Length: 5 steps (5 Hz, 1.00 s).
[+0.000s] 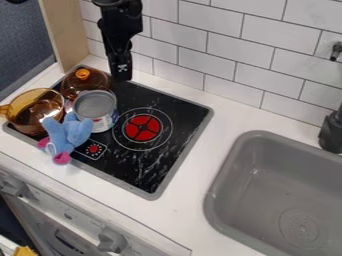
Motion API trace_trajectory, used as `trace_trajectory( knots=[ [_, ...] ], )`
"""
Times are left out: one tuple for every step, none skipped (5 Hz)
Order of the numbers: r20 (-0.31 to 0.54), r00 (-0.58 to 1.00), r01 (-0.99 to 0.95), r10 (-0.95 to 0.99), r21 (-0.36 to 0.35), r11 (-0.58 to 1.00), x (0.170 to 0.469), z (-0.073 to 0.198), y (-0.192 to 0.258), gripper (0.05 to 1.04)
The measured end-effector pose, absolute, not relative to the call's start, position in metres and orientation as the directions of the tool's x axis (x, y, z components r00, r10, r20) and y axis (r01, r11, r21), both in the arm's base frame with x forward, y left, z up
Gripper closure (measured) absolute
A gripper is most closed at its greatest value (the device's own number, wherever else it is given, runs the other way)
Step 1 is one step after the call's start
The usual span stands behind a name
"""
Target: Moves the brow pot to the right top of the cooker
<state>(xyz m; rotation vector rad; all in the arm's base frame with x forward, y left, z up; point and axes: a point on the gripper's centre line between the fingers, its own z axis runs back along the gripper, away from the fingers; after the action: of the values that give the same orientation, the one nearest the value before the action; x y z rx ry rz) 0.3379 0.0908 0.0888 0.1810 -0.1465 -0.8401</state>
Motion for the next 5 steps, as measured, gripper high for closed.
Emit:
trace_trajectory(
  knots=[
    [0.045,0.661,0.730,-0.749,0.189,0.657,0.336,0.079,0.090,0.083],
    [0.039,0.682,0.716,-0.730,0.172,0.677,0.327,0.077,0.106,0.083],
    [0.032,0.725,0.665,-0.688,0.230,0.711,0.313,0.088,0.125,0.083],
    [-0.018,0.752,0.636,-0.659,0.280,0.719,0.294,0.090,0.146,0.083],
    [-0.062,0.770,0.622,-0.635,0.297,0.725,0.271,0.085,0.171,0.083]
  ],
)
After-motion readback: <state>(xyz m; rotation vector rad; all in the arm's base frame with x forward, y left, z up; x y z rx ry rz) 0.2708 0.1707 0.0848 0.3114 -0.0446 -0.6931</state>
